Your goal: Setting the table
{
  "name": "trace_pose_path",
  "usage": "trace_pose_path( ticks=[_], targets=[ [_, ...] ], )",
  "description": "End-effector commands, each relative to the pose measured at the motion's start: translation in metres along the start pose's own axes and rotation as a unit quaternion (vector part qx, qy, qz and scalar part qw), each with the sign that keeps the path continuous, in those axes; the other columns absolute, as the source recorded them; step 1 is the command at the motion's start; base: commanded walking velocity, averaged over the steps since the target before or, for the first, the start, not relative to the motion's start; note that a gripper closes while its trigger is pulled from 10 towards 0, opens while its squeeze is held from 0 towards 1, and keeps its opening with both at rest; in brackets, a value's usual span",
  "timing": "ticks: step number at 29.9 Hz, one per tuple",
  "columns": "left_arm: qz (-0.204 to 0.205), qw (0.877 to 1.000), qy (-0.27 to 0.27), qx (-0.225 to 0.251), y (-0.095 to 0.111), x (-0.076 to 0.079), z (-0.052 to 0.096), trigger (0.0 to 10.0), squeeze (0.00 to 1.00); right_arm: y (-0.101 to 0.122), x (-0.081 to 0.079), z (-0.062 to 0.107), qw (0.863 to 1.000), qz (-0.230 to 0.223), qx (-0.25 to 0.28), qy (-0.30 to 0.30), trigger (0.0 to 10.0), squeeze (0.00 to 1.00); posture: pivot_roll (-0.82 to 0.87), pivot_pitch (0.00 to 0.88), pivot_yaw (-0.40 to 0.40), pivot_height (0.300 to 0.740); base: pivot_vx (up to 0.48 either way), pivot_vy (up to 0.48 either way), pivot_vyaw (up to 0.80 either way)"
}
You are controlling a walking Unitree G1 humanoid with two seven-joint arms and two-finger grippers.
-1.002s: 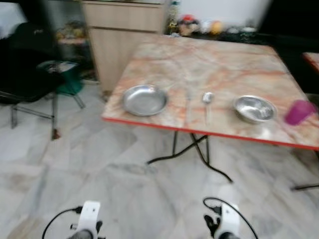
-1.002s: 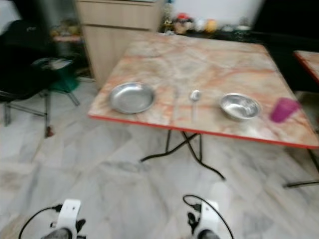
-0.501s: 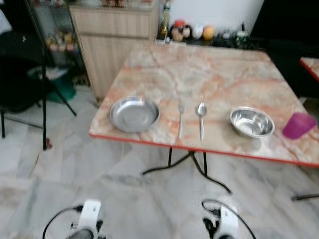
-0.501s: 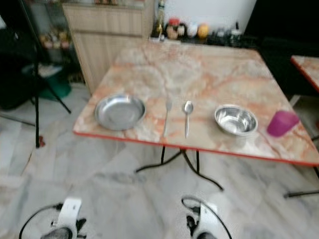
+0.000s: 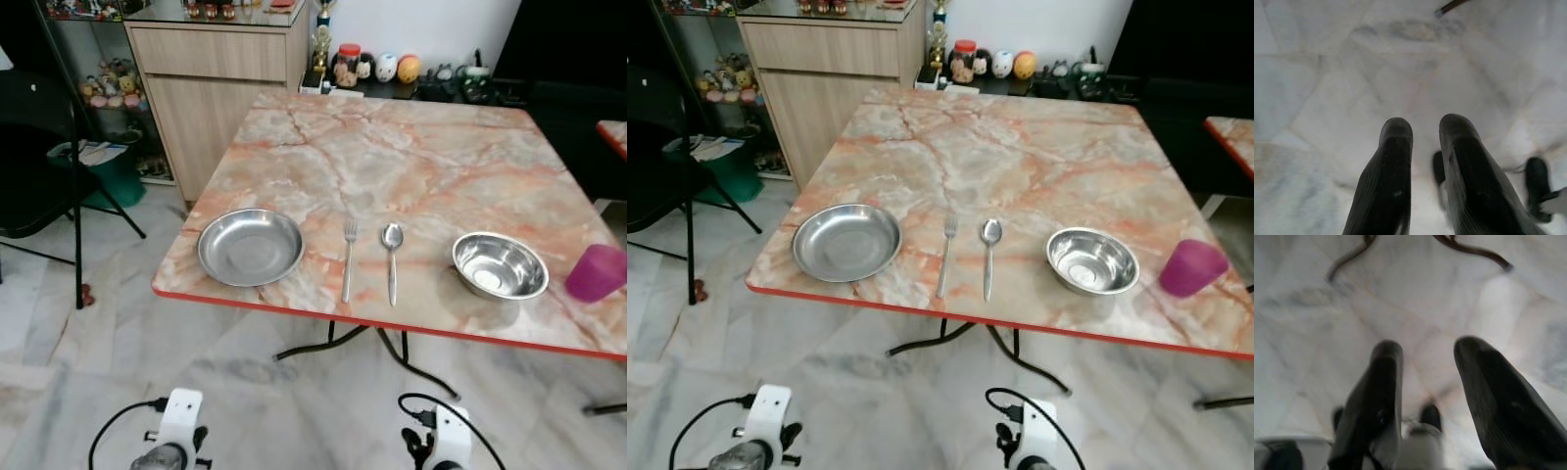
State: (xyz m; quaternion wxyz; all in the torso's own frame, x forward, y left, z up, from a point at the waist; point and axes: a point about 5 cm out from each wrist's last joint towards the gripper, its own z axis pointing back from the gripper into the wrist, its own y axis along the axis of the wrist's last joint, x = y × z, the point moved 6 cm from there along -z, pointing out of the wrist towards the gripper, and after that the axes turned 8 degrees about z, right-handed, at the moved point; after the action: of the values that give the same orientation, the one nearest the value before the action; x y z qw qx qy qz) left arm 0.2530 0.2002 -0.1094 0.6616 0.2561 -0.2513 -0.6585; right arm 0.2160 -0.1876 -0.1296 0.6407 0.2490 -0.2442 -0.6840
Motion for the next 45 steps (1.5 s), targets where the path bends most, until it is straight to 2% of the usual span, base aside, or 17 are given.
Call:
trace_pose_path(
  ticks=[1, 13, 31, 37, 45],
  targets=[
    [0.002, 1.000, 0.003, -0.010, -0.0077, -0.0047, 0.0020, 10.0, 0.00, 0.0017, -0.0023, -0.0005, 1.000, -0.007, 0.004, 0.000, 10.0, 0.00, 0.05, 0.000, -0.029, 0.740, 0.000, 0.000, 0.00],
    [0.008, 1.000, 0.006, -0.014, -0.0086, -0.0048, 0.0017, 10.0, 0.00, 0.0033, -0.0025, -0.0006, 1.000, -0.010, 0.008, 0.002, 10.0, 0.00, 0.05, 0.000, -0.032, 0.740, 0.000, 0.000, 0.00],
    [0.013, 1.000, 0.013, -0.016, -0.0095, -0.0088, 0.0022, 10.0, 0.00, 0.0031, -0.0026, -0.0007, 1.000, -0.009, 0.007, 0.002, 10.0, 0.00, 0.06, 0.000, -0.032, 0.740, 0.000, 0.303, 0.00],
    [0.017, 1.000, 0.015, -0.013, -0.0085, -0.0087, 0.0021, 10.0, 0.00, 0.0036, -0.0026, -0.0008, 1.000, -0.010, 0.008, 0.002, 10.0, 0.00, 0.05, 0.000, -0.031, 0.740, 0.000, 0.000, 0.00],
    [0.015, 1.000, 0.019, -0.011, -0.0083, -0.0097, 0.0022, 10.0, 0.00, 0.0039, -0.0027, -0.0008, 1.000, -0.009, 0.008, 0.004, 10.0, 0.00, 0.06, 0.000, -0.034, 0.740, 0.000, 0.408, 0.00]
  ],
)
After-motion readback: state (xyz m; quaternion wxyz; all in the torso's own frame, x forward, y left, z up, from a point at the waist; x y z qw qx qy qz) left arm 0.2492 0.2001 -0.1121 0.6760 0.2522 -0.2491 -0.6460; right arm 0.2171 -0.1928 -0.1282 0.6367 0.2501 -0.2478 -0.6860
